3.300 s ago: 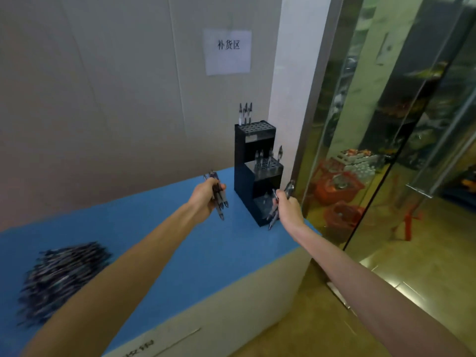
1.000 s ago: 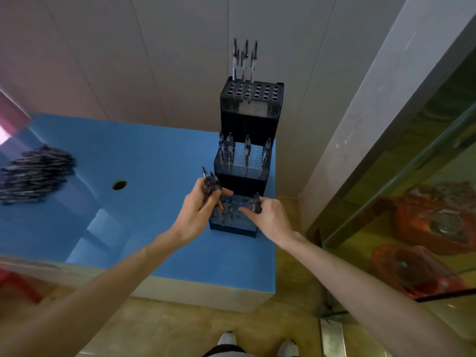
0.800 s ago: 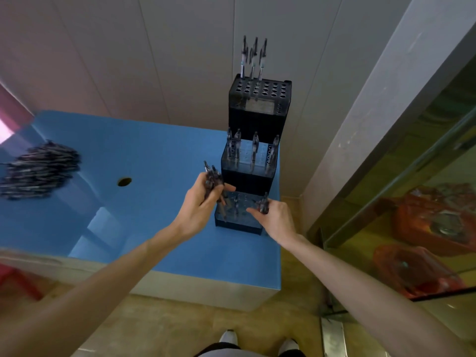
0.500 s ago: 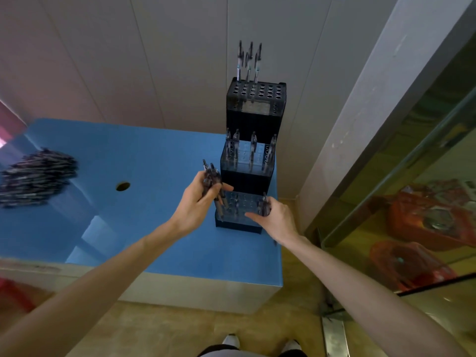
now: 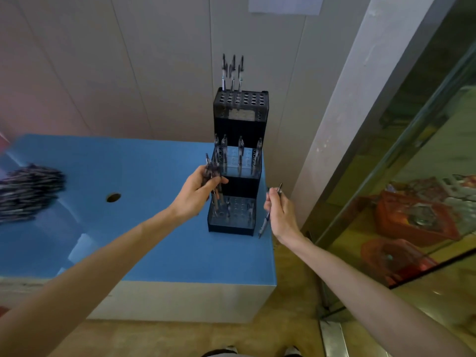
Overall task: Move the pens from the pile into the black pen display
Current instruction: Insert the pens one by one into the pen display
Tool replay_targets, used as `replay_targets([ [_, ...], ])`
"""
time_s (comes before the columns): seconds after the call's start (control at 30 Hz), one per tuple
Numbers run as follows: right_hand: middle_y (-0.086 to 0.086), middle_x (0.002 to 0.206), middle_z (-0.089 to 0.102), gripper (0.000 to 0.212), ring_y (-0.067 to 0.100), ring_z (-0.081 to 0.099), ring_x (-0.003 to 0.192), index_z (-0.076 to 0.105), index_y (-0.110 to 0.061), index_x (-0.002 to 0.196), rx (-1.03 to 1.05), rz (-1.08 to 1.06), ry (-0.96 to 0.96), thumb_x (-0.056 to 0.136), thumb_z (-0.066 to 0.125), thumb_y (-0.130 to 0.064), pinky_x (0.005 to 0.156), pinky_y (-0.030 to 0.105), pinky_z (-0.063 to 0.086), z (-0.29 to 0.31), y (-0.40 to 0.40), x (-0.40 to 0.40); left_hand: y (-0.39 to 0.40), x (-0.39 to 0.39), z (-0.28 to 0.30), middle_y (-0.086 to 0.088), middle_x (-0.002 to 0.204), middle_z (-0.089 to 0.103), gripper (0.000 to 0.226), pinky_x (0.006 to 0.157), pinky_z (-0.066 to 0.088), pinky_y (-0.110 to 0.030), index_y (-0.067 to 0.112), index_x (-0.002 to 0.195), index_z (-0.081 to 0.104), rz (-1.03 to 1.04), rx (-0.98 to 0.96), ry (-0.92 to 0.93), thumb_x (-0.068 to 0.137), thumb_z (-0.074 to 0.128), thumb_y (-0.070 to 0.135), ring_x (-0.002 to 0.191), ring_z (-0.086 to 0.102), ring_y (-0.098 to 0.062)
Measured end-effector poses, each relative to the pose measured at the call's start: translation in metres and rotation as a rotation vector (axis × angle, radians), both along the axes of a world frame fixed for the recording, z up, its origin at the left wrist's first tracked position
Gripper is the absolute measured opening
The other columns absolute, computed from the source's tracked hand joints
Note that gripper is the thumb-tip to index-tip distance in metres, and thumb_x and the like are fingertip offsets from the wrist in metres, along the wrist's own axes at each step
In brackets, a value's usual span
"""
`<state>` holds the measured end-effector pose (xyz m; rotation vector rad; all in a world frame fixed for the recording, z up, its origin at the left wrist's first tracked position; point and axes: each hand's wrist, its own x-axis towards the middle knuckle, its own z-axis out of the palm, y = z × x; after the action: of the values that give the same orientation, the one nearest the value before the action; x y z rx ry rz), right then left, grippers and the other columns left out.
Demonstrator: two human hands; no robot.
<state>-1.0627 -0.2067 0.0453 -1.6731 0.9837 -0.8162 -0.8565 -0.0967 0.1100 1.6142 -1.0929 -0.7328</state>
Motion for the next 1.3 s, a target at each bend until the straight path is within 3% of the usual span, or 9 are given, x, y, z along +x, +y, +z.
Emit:
replay_targets([
  [0.07, -0.001, 0.069, 0.043, 0.041, 0.013, 0.041, 0.062, 0.047, -0.016, 0.084, -0.01, 0.027, 0.036, 0.109, 0.031, -0.044, 0.064, 0.037, 0.036, 0.01, -0.001, 0.003, -0.004, 0.004, 0.002, -0.007, 0.096, 0.066, 0.015, 0.067, 0.045, -0.03, 0.012, 0.117, 0.055, 0.022, 0.055, 0.014, 0.107, 0.049, 0.022, 0.077, 0.056, -0.018],
  [0.17, -0.002, 0.067, 0.042, 0.035, 0.018, 0.042, 0.062, 0.047, -0.018, 0.088, -0.091, 0.143, 0.188, 0.109, 0.033, -0.041, 0.063, 0.041, 0.039, 0.024, -0.001, 0.008, -0.006, 0.006, 0.003, -0.005, 0.08, 0.057, 0.014, 0.066, 0.043, -0.027, 0.006, 0.112, 0.054, 0.066, 0.108, 0.034, 0.107, 0.049, 0.019, 0.071, 0.054, -0.016],
  [0.33, 0.002, 0.068, 0.053, 0.034, 0.021, 0.051, 0.058, 0.051, -0.013, 0.092, -0.239, 0.204, 0.247, 0.104, 0.049, -0.044, 0.061, 0.044, 0.048, 0.028, 0.004, 0.014, -0.003, 0.009, -0.006, -0.011, 0.088, 0.064, 0.012, 0.071, 0.048, -0.031, 0.012, 0.109, 0.058, 0.096, 0.092, 0.059, 0.107, 0.05, 0.02, 0.073, 0.058, -0.014],
  [0.53, -0.005, 0.061, 0.051, 0.022, 0.006, 0.044, 0.049, 0.053, -0.017, 0.094, -0.368, 0.206, 0.23, 0.102, 0.058, -0.037, 0.053, 0.027, 0.04, 0.042, -0.004, 0.03, -0.003, 0.013, -0.015, 0.016, 0.073, 0.07, 0.017, 0.056, 0.044, -0.018, 0.007, 0.116, 0.062, 0.184, 0.06, 0.167, 0.107, 0.05, 0.015, 0.063, 0.053, -0.008],
  [0.73, 0.014, 0.063, 0.057, 0.038, 0.025, 0.052, 0.05, 0.051, -0.012, 0.093, -0.394, 0.218, 0.217, 0.106, 0.04, -0.046, 0.051, 0.042, 0.044, 0.037, -0.01, 0.042, 0.0, 0.004, -0.029, 0.023, 0.072, 0.071, 0.015, 0.058, 0.043, -0.014, 0.003, 0.112, 0.064, 0.193, 0.014, 0.09, 0.104, 0.055, 0.012, 0.055, 0.051, 0.0],
  [0.8, 0.008, 0.059, 0.053, 0.041, 0.02, 0.049, 0.047, 0.05, -0.015, 0.093, -0.489, 0.186, 0.246, 0.105, 0.032, -0.05, 0.047, 0.04, 0.043, 0.034, -0.012, 0.045, 0.002, -0.002, -0.033, 0.025, 0.068, 0.068, 0.014, 0.057, 0.042, -0.013, 0.005, 0.11, 0.067, 0.187, 0.003, 0.055, 0.103, 0.057, 0.012, 0.054, 0.051, 0.003],
  [0.87, -0.002, 0.057, 0.049, 0.04, 0.013, 0.047, 0.046, 0.05, -0.018, 0.097, -0.588, 0.157, 0.303, 0.106, 0.028, -0.05, 0.045, 0.035, 0.042, 0.031, -0.014, 0.047, 0.003, -0.005, -0.038, 0.019, 0.082, 0.075, 0.011, 0.062, 0.045, -0.019, 0.009, 0.107, 0.068, 0.175, -0.007, 0.03, 0.101, 0.06, 0.015, 0.059, 0.055, 0.002],
  [1.0, -0.004, 0.06, 0.05, 0.04, 0.013, 0.049, 0.048, 0.051, -0.015, 0.108, -0.594, 0.123, 0.311, 0.107, 0.029, -0.049, 0.045, 0.027, 0.039, 0.027, -0.019, 0.05, 0.004, -0.004, -0.047, 0.009, 0.093, 0.078, 0.009, 0.074, 0.055, -0.038, 0.011, 0.101, 0.068, 0.179, -0.012, -0.009, 0.097, 0.068, 0.019, 0.082, 0.07, -0.021],
  [1.3, -0.007, 0.058, 0.05, 0.035, 0.011, 0.05, 0.045, 0.052, -0.014, 0.107, -0.756, 0.103, 0.376, 0.111, 0.027, -0.038, 0.043, 0.031, 0.042, 0.021, -0.025, 0.047, -0.001, -0.003, -0.059, -0.006, 0.072, 0.066, 0.013, 0.054, 0.041, -0.023, 0.022, 0.09, 0.061, 0.17, -0.009, -0.144, 0.095, 0.07, 0.03, 0.057, 0.05, -0.01],
])
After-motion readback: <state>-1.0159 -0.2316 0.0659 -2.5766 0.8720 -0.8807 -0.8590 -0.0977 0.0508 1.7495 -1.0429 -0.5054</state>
